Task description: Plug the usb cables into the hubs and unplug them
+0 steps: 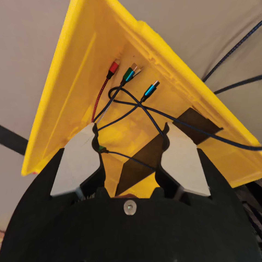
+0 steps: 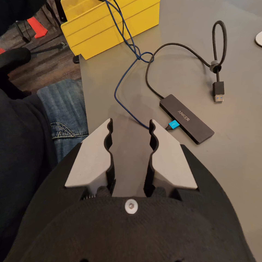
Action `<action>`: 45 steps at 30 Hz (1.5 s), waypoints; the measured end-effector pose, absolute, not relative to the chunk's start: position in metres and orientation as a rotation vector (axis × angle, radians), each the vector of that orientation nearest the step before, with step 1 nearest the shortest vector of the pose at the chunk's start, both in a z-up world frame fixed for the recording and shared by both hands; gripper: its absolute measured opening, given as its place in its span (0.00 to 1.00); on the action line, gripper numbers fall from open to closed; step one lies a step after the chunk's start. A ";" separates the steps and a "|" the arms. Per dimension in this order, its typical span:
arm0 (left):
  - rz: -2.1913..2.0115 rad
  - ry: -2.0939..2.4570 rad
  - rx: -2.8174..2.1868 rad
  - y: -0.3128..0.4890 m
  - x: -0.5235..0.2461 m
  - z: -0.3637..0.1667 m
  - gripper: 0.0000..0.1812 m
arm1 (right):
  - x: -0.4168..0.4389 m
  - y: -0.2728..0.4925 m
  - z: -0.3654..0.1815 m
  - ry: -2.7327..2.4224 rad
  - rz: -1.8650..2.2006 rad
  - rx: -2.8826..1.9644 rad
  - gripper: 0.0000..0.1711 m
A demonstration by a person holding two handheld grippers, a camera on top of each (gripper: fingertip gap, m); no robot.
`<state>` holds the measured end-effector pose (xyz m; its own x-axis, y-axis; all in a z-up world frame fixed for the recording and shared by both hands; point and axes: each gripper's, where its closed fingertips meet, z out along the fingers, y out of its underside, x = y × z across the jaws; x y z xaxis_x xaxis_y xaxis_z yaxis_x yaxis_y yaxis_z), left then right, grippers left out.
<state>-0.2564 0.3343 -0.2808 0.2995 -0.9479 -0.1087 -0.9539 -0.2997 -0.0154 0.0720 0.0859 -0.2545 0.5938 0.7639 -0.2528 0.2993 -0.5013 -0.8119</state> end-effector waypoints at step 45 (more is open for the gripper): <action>-0.102 2.238 -1.978 0.220 0.021 -0.306 0.05 | 0.089 0.086 -0.259 -0.803 0.686 -2.083 0.29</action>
